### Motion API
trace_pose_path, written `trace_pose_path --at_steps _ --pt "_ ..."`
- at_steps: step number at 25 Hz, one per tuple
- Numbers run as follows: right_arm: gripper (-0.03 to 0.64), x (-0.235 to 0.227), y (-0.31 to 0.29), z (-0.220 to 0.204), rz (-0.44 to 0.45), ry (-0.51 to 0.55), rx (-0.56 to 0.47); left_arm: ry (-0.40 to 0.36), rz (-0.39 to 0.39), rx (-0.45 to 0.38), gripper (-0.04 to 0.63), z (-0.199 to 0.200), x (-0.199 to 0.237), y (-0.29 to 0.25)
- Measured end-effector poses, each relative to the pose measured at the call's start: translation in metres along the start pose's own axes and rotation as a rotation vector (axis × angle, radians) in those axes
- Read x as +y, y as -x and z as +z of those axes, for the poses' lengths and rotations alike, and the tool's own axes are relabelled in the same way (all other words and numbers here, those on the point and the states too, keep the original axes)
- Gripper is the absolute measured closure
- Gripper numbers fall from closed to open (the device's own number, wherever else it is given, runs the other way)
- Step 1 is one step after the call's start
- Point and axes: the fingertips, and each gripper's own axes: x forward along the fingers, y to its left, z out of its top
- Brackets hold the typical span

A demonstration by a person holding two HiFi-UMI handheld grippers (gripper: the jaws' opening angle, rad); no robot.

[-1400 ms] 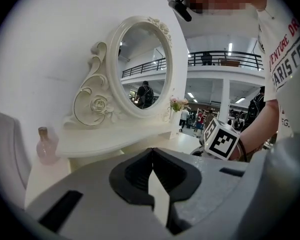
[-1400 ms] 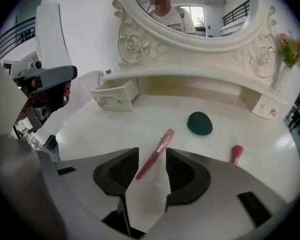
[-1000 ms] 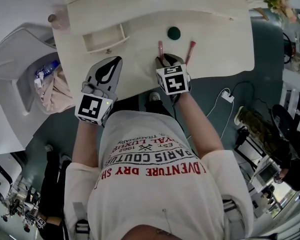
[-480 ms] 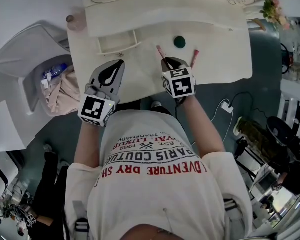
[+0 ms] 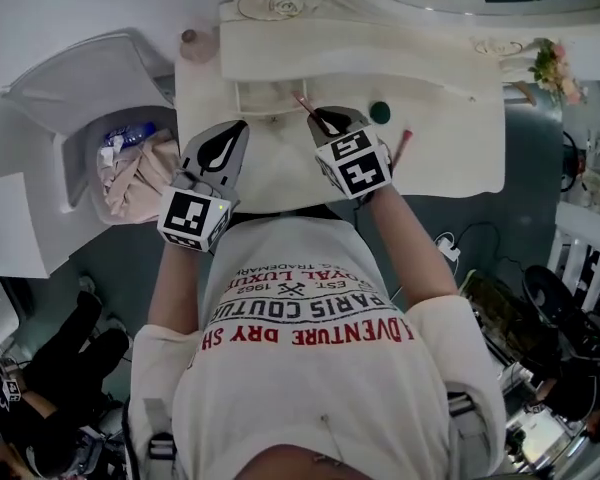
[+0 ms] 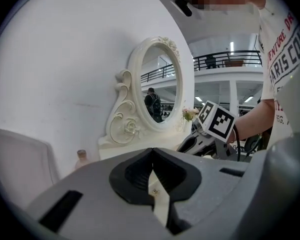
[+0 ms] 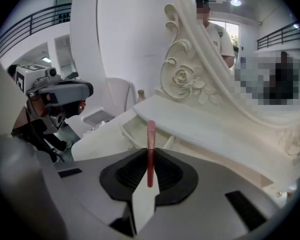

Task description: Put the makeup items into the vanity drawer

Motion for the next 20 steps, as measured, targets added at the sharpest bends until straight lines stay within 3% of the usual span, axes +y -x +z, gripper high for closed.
trace_pose_path --at_steps 5,11,16,20 --pt "0.574 0.023 -0.03 0.021 0.122 0.13 0.048 0.017 0.097 0.0 0.588 -0.001 0.018 0.016" --pt "0.574 0.029 -0.063 0.034 0.188 0.25 0.102 0.07 0.186 0.017 0.588 -0.016 0.033 0.029" --pt "0.572 0.031 -0.08 0.035 0.238 0.263 0.131 0.115 0.244 0.026 0.588 -0.023 0.037 0.031" --pt "0.532 0.034 -0.082 0.036 0.244 0.254 0.118 0.115 0.259 0.039 0.588 -0.03 0.033 0.032"
